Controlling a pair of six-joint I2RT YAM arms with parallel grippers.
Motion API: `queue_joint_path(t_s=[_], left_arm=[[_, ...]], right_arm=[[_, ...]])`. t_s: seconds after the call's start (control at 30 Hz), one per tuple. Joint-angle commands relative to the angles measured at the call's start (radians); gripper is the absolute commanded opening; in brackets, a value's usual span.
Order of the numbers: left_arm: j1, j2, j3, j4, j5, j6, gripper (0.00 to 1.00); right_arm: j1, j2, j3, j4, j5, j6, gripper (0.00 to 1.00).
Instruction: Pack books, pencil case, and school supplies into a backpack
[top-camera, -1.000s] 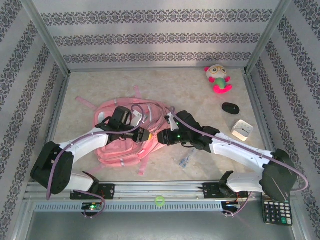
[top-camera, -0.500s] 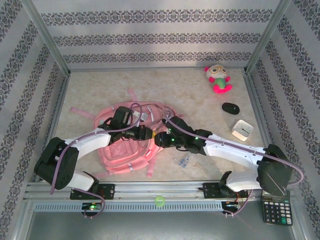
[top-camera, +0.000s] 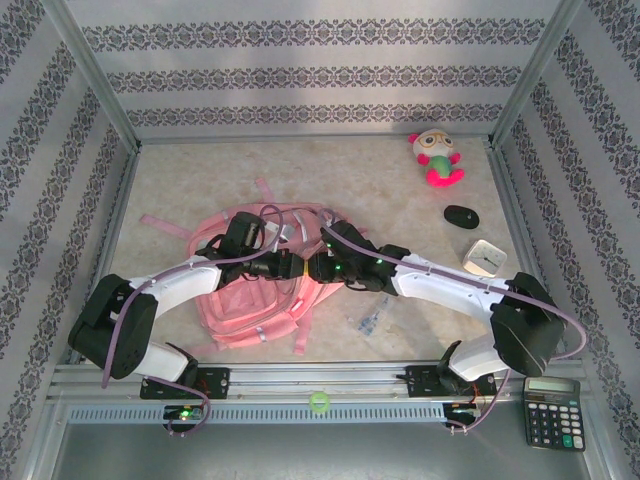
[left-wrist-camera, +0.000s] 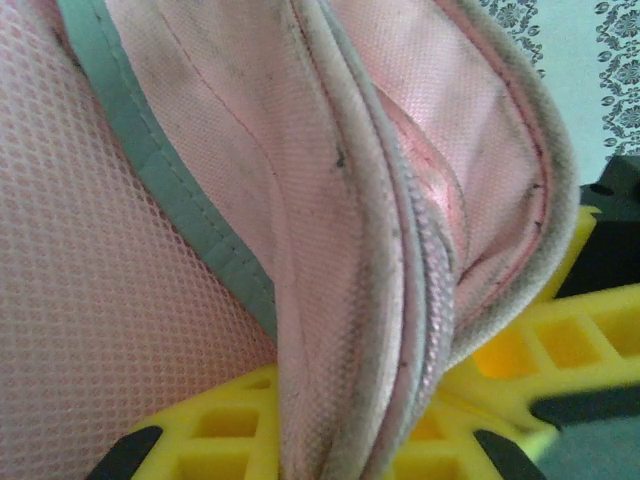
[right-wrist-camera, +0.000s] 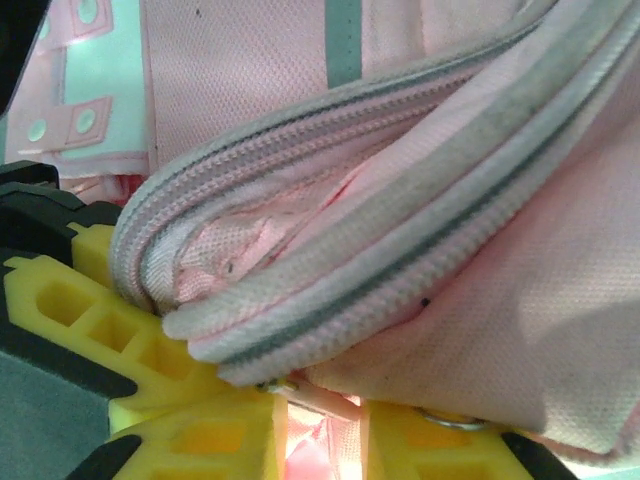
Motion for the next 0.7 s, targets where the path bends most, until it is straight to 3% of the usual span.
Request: queue_joint_path(t_s=[0.0,0.13,0.3,0.47,0.67], left_arm=[[-0.009,0.015,0.011,-0.135,0.072,-0.039,0.0],[-0.011,0.017,0.02,-0.174,0.062,-0.009,0.0],[-0.01,0.023,0.032,-0.182,0.061,-0.001,0.0],[-0.011,0.025,0.038,-0.201,0.055,0.014,0.0],[-0.009,0.025,0.04,-0.207,0.056,0.022,0.0]], right_arm=[[-0.005,0.01,0.031,-0.099,0.212,0.014,0.19],[-0.006,-0.016,0.038,-0.147,0.27,0.008,0.19],[0.01,0.012,0.088,-0.173,0.305,-0.029,0.28],[0.036,0.025,0.128,-0.236,0.404,-0.035,0.28],[0.041,0.035,0.13,-0.147,0.339,-0.161,0.35]])
